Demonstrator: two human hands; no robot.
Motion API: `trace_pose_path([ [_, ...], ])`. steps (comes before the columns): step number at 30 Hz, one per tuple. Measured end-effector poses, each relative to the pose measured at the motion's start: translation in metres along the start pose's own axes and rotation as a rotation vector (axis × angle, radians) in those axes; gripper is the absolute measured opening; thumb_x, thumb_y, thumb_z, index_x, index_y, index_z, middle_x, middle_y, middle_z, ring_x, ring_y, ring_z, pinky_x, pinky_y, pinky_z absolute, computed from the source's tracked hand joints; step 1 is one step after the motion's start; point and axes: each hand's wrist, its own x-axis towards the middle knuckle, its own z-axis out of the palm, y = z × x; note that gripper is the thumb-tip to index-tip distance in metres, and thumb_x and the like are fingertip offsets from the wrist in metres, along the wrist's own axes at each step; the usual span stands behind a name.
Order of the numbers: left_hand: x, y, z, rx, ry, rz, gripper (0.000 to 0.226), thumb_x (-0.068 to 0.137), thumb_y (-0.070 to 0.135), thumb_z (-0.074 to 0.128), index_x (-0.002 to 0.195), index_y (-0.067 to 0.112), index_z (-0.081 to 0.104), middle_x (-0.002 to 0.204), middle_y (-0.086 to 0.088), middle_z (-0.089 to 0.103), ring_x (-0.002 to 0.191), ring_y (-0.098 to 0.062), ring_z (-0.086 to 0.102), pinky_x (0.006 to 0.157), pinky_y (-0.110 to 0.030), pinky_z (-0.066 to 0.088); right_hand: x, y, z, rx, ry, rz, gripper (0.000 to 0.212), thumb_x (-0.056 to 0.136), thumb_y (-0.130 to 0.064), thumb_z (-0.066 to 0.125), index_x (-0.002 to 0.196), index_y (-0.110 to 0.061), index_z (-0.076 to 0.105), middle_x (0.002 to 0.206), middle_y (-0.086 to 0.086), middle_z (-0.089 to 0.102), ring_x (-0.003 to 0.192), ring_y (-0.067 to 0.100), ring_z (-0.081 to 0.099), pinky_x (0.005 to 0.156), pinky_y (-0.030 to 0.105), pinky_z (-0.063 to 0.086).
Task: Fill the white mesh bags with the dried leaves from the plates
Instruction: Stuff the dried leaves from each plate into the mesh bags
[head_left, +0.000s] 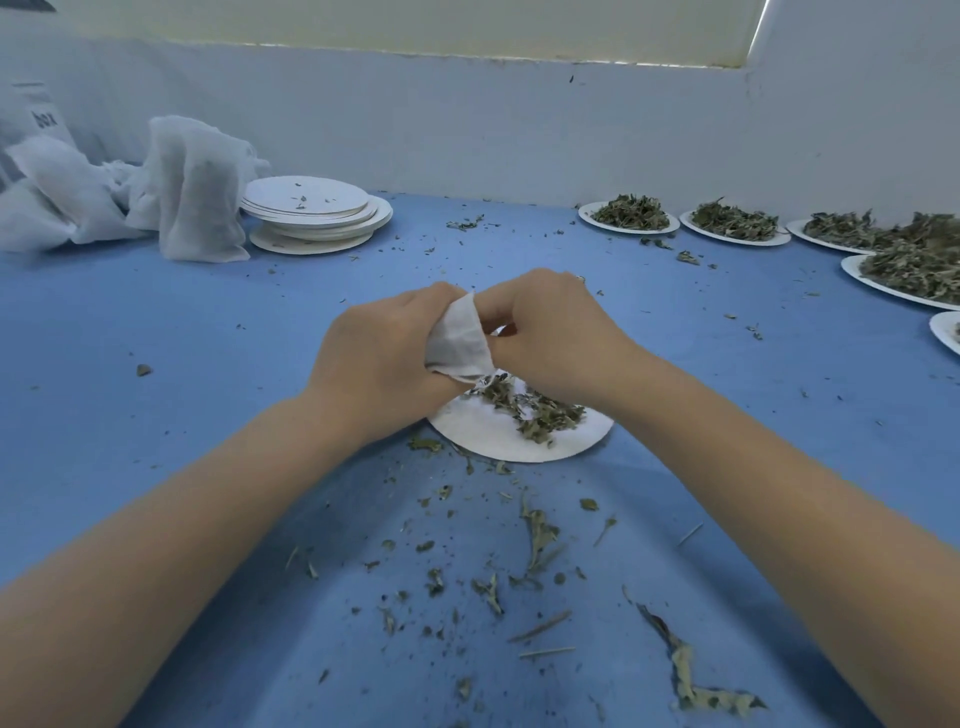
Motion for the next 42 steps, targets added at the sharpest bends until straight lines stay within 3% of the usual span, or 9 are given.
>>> trace_pose_path([
  [4,0.002,-0.003,0.001,0.011,-0.02,-0.057,0.049,0.068,0.041,0.064,0.108,0.013,0.061,0.08,0.006,0.052,0.069,-0.022,0.049,0.061,-0.029,0.035,-0.001,0.003,-0.015,0.164,-0.156,-0.005,0.018,0.09,-0.019,0.059,0.102,-0.024,0.072,0.094,0.002,0.073,0.093,0.017,0.066,0.089,0.034,0.051],
  [9,0.004,0.0,-0.002,-0.008,0.003,-0.063,0.051,0.066,0.042,0.061,0.107,0.012,0.062,0.079,0.008,0.051,0.068,-0.02,0.047,0.061,-0.029,0.036,-0.001,-0.003,-0.003,0.103,0.14,0.006,0.009,0.081,-0.017,0.068,0.086,-0.022,0.075,0.07,-0.011,0.068,0.073,0.009,0.063,0.066,0.018,0.048],
  [12,0.002,0.002,-0.001,-0.014,0.012,-0.021,0.046,0.063,0.028,0.059,0.102,0.007,0.065,0.077,0.0,0.062,0.067,-0.025,0.055,0.058,-0.031,0.04,0.001,-0.011,0.013,-0.132,0.107,0.042,0.016,0.082,-0.004,0.056,0.074,-0.014,0.065,0.066,0.004,0.056,0.065,0.02,0.046,0.06,0.03,0.037],
  [16,0.002,0.004,0.0,0.04,0.051,0.049,0.035,0.06,0.018,0.059,0.09,0.0,0.065,0.067,-0.009,0.063,0.059,-0.03,0.058,0.053,-0.034,0.044,0.006,-0.021,0.011,-0.314,0.009,0.052,0.034,0.084,-0.009,0.051,0.056,-0.026,0.045,0.056,-0.005,0.042,0.063,0.015,0.044,0.063,0.028,0.037],
  [22,0.005,-0.005,-0.003,0.005,-0.004,-0.014,0.058,0.064,0.042,0.068,0.113,0.013,0.057,0.092,0.003,0.062,0.078,-0.022,0.057,0.065,-0.029,0.042,0.01,-0.014,-0.009,-0.129,-0.247,-0.053,0.014,0.09,-0.022,0.056,0.098,-0.014,0.064,0.092,0.0,0.067,0.082,0.017,0.056,0.061,0.016,0.039],
  [29,0.003,-0.027,-0.003,0.042,-0.065,-0.145,0.055,0.065,0.023,0.071,0.117,0.025,0.051,0.087,0.009,0.052,0.072,-0.018,0.045,0.064,-0.027,0.034,-0.004,0.005,-0.025,0.204,-0.011,-0.056,0.017,0.086,-0.019,0.066,0.092,-0.034,0.072,0.095,-0.021,0.071,0.093,-0.011,0.061,0.084,0.009,0.046],
  [32,0.002,-0.034,-0.004,0.059,-0.065,-0.176,0.054,0.067,0.024,0.07,0.116,0.027,0.05,0.089,0.007,0.052,0.074,-0.018,0.042,0.067,-0.028,0.033,-0.007,0.017,-0.023,0.035,0.117,0.022,0.015,0.088,-0.02,0.061,0.089,-0.031,0.071,0.081,-0.02,0.066,0.077,-0.006,0.06,0.081,0.015,0.046],
  [37,0.001,-0.039,-0.003,0.069,-0.064,-0.183,0.053,0.067,0.025,0.07,0.116,0.027,0.049,0.098,0.001,0.061,0.075,-0.017,0.043,0.067,-0.028,0.034,-0.005,0.026,-0.002,-0.223,-0.198,-0.022,0.02,0.092,-0.038,0.054,0.106,-0.035,0.067,0.109,-0.015,0.058,0.098,0.002,0.052,0.085,0.014,0.039],
  [42,0.0,-0.04,-0.003,0.061,-0.065,-0.19,0.051,0.068,0.024,0.071,0.115,0.026,0.05,0.095,0.003,0.058,0.076,-0.017,0.042,0.067,-0.028,0.032,-0.019,0.036,-0.009,-0.285,-0.239,-0.101,0.015,0.088,-0.03,0.063,0.1,-0.028,0.072,0.104,-0.015,0.062,0.085,-0.005,0.053,0.077,0.006,0.035],
])
